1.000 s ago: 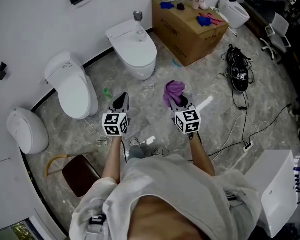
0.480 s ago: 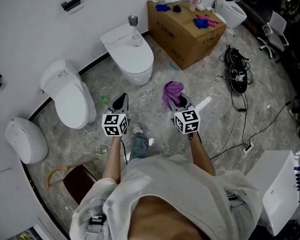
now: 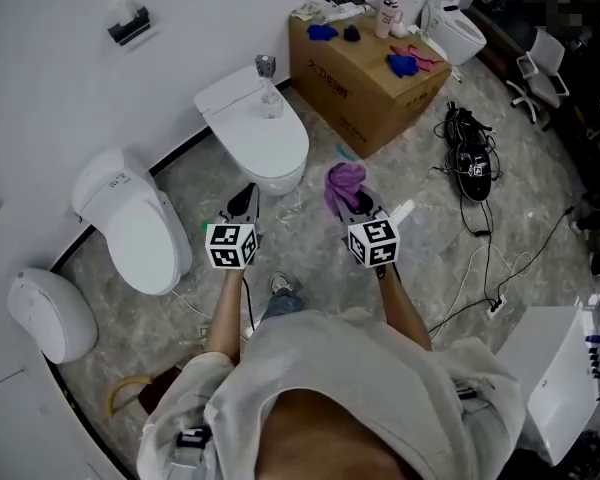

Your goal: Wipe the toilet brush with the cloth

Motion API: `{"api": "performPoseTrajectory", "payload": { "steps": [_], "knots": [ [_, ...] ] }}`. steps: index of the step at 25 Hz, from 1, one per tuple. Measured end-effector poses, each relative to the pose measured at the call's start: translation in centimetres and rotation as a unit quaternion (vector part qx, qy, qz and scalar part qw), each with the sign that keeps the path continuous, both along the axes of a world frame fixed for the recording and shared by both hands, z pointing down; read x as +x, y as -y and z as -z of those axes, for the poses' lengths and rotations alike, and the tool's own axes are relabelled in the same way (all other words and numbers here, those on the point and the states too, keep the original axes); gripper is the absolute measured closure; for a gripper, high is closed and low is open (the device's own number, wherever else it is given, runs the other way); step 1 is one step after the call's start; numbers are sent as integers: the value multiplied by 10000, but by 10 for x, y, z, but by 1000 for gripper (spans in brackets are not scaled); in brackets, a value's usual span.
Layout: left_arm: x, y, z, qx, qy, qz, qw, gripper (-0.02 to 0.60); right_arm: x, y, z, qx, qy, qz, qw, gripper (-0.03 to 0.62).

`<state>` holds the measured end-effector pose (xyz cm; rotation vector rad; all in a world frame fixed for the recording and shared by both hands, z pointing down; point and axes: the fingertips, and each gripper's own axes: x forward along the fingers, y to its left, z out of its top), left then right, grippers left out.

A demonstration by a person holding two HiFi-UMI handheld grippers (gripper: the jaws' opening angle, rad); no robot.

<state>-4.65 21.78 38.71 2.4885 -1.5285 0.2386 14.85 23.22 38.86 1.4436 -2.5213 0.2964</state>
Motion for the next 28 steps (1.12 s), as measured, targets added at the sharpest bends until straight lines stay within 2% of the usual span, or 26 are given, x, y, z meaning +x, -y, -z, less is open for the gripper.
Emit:
{"api": "performPoseTrajectory", "payload": {
  "steps": [12, 21, 28],
  "knots": [
    [-68, 122, 7, 121, -32, -241, 9996, 561, -63, 105, 8, 97, -148, -223, 9996, 473],
    [-83, 165, 1, 125, 28, -479, 9988, 561, -74, 127, -12, -118, -140, -495, 9986, 473],
    [-88, 191, -5, 49, 77, -492, 9987, 561, -80, 145, -25, -309, -139, -465, 9983, 473]
  ]
}}
